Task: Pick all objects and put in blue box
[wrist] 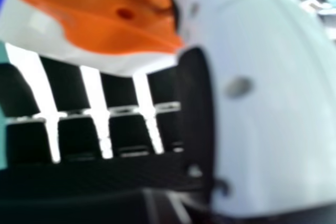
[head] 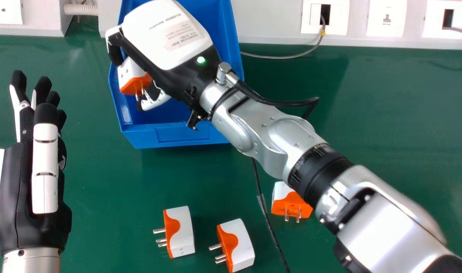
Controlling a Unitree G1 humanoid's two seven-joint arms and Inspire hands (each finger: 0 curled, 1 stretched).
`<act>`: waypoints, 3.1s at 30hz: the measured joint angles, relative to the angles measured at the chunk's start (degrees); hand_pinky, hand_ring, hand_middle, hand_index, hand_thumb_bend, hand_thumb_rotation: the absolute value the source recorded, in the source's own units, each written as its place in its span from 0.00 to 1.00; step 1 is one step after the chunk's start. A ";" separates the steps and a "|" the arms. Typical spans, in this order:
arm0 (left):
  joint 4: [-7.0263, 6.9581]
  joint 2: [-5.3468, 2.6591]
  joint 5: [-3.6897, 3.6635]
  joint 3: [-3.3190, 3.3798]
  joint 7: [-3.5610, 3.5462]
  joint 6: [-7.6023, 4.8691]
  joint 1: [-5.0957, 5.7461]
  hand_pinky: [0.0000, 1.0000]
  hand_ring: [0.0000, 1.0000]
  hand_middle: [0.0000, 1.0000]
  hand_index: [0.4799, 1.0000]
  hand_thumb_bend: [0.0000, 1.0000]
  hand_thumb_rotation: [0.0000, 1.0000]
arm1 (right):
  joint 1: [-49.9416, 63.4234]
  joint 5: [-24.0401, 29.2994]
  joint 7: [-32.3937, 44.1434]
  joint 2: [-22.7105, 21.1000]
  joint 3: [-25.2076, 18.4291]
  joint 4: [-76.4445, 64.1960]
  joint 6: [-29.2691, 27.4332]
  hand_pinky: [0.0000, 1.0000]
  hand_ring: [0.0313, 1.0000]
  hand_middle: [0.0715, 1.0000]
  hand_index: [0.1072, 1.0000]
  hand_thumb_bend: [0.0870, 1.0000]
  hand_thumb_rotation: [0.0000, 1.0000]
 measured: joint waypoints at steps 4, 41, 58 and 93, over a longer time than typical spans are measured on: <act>-0.01 0.05 0.02 0.12 -0.03 -0.01 0.17 1.00 1.00 1.00 1.00 0.54 0.94 | -1.35 -0.04 -0.08 0.26 0.89 3.67 2.10 0.28 0.40 0.51 0.45 0.44 0.00; -1.36 -0.70 2.13 -0.88 0.43 -2.34 2.70 1.00 1.00 1.00 1.00 0.58 0.95 | -4.37 7.67 5.69 2.68 3.97 8.96 12.73 0.68 0.78 0.86 0.82 0.56 0.03; -1.31 -0.85 2.16 -2.00 1.36 -1.82 2.04 1.00 1.00 1.00 1.00 0.62 0.93 | -4.08 8.72 6.79 0.25 3.72 3.37 13.16 0.77 0.89 0.97 0.91 0.76 0.20; 0.72 -0.47 0.96 -2.22 -0.11 0.07 -0.05 1.00 1.00 1.00 1.00 0.66 0.88 | 62.20 6.59 14.90 -27.52 -10.60 -79.22 5.47 0.63 0.82 0.90 0.86 0.71 0.28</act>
